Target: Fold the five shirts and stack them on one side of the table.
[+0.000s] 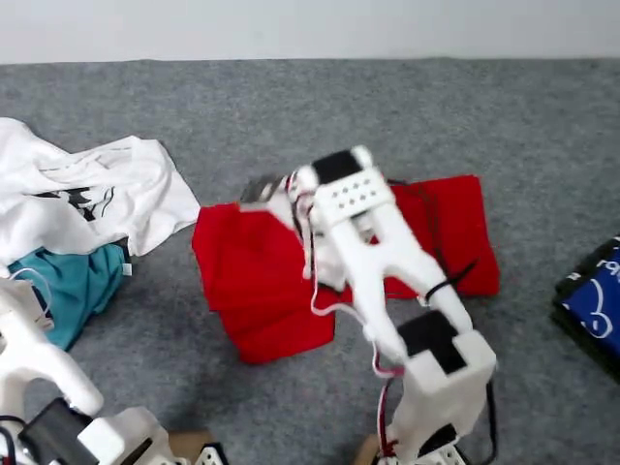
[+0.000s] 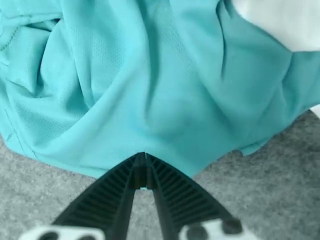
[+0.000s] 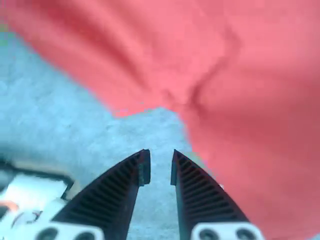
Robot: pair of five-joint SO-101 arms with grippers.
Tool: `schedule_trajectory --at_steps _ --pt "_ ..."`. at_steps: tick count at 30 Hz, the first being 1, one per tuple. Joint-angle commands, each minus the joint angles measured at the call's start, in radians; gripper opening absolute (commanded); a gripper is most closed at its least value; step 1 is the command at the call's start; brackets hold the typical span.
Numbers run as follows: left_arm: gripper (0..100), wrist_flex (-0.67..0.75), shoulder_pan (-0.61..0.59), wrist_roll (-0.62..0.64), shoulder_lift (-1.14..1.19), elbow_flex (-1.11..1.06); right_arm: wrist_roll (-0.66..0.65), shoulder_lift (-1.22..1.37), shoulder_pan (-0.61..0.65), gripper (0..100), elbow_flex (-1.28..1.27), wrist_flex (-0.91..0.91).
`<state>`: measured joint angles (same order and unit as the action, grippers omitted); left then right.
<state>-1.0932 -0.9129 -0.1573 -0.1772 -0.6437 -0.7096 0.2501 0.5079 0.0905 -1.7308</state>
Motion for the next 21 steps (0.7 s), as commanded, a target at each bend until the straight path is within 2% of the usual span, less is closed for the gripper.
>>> schedule_trajectory --at_steps 1,5,9,14,21 --pt "0 -0.014 -0.002 -0.008 -0.037 0.015 -0.071 -0.137 0.05 9.6 -0.176 0.102" --pt "0 -0.012 -0.002 -0.008 -0.037 0.015 -0.137 -0.208 0.093 17.7 -0.422 0.309" --pt "0 -0.012 -0.002 -0.008 -0.035 0.01 -0.195 -0.246 0.14 25.5 -0.572 0.417" --pt "0 -0.008 0.0 -0.008 -0.035 0.013 -0.195 -0.249 0.206 26.0 -0.634 0.472" --pt "0 -0.008 0.0 -0.008 -0.034 0.008 -0.198 -0.196 0.211 25.8 -0.681 0.619"
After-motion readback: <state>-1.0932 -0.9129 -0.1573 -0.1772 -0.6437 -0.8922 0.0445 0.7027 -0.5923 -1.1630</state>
